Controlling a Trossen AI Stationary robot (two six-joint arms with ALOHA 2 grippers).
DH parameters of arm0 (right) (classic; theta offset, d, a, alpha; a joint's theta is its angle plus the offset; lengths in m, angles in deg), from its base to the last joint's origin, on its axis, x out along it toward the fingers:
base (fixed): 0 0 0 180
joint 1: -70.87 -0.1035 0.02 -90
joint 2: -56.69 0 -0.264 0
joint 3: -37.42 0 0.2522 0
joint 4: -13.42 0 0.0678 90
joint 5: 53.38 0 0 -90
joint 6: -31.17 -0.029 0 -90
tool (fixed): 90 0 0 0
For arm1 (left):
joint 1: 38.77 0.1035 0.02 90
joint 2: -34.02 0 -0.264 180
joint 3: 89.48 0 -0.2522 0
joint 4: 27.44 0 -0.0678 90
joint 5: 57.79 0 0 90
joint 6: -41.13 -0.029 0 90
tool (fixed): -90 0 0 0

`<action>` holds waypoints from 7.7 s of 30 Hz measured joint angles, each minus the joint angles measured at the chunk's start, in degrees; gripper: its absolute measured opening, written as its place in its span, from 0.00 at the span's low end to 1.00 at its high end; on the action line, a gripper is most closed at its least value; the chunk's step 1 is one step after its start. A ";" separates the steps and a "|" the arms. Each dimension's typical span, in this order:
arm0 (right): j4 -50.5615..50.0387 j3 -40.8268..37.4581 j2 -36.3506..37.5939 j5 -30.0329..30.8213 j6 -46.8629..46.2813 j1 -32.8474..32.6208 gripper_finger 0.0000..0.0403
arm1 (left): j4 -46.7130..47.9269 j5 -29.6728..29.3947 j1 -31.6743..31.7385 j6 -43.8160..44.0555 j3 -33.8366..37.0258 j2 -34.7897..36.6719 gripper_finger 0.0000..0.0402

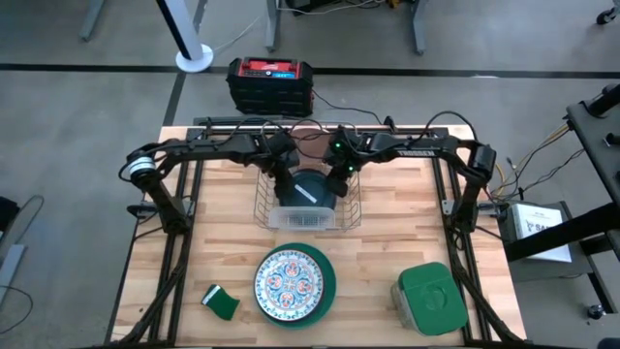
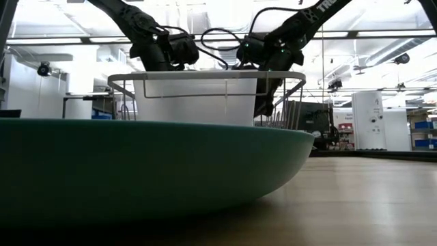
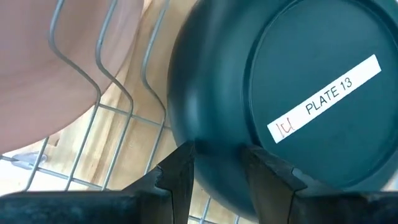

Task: Sort dishes
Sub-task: Put the dark green plate in the dishwasher rack

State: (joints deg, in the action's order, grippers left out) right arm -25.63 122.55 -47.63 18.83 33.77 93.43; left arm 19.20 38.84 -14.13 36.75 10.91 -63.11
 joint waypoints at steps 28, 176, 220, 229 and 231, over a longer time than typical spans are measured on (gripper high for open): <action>-13.61 4.89 1.84 6.25 1.12 0.34 0.66 | -0.87 9.41 -0.87 -2.92 0.59 -4.76 0.31; 11.23 -22.47 25.08 11.49 4.50 2.46 0.01 | -4.78 1.83 0.52 8.15 -3.76 -2.79 0.60; -2.77 -4.97 11.28 4.09 12.30 2.76 0.34 | -9.42 3.81 0.50 9.25 -2.67 -7.34 0.60; -8.93 0.03 7.38 7.37 17.45 3.42 0.51 | -9.77 3.40 0.09 9.84 -2.46 -7.34 0.60; -9.13 0.55 7.44 8.60 14.66 3.83 0.55 | -9.90 3.38 0.02 9.84 -2.30 -7.34 0.60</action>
State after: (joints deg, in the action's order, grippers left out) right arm -34.76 123.10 -40.19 27.43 48.43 97.26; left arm 9.30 42.21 -14.11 46.59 8.62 -70.45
